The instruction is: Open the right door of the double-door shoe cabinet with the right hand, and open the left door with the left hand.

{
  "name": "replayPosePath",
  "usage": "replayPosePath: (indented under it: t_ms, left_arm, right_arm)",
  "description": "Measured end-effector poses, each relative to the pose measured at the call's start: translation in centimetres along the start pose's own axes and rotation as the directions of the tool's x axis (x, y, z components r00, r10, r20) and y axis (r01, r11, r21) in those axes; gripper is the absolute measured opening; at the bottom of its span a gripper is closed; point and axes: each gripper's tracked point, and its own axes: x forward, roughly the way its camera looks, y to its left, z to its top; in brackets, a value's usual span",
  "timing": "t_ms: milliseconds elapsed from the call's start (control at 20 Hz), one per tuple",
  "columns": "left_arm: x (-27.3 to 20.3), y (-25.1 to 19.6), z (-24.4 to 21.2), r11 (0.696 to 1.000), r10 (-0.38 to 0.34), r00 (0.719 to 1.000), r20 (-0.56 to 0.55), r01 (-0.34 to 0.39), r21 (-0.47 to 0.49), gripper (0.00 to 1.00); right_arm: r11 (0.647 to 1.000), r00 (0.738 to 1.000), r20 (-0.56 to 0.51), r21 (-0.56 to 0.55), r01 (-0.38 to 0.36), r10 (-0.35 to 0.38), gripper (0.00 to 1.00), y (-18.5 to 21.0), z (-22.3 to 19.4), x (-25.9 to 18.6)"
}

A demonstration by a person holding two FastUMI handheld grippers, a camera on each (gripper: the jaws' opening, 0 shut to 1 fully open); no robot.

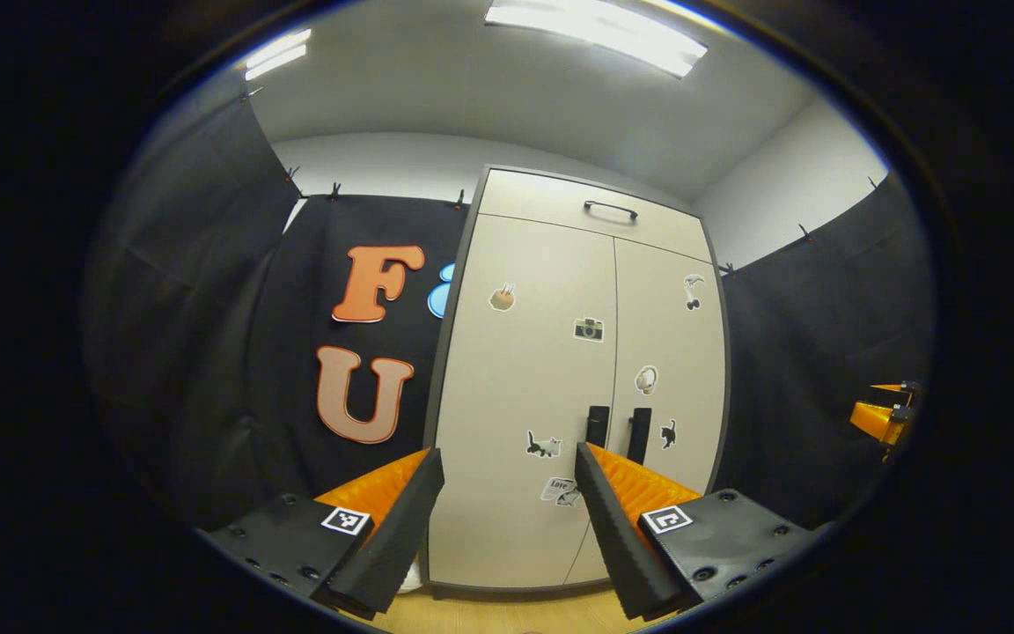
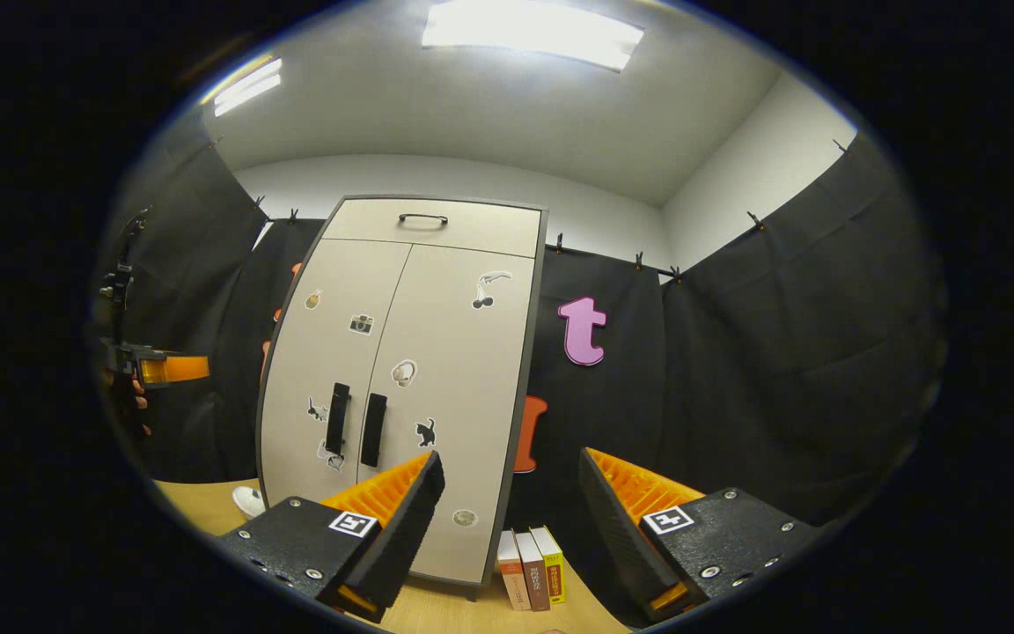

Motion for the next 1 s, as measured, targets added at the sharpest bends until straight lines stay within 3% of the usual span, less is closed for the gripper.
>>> replayPosePath:
  t_ms: [250, 550, 750, 1000]
  left_arm:
    - [0.0, 0.2, 0.0, 1.000, 0.007, 1.000, 0.007, -0.007, 0.014, 0.96]
    - [-0.1, 0.9, 0.3, 0.998, 0.027, 0.999, 0.023, -0.028, 0.047, 0.96]
    - [-0.4, 0.4, 0.0, 0.995, 0.014, 0.999, 0.039, -0.017, 0.097, 0.96]
    - [0.3, 1.1, -2.0, 0.996, 0.014, 1.000, 0.011, -0.015, 0.092, 0.96]
  right_arm:
    - [1.000, 1.000, -0.001, -0.013, 0.020, -0.020, 0.94, -0.9, -0.5, 0.1]
    - [1.000, 0.999, -0.025, 0.012, -0.021, 0.021, 0.94, 0.6, -1.8, 1.2]
    - [0.996, 0.996, -0.053, 0.050, -0.069, 0.071, 0.94, 3.1, -3.8, 2.8]
    - [0.987, 0.979, -0.138, 0.072, -0.140, 0.149, 0.94, 8.1, -7.7, 6.3]
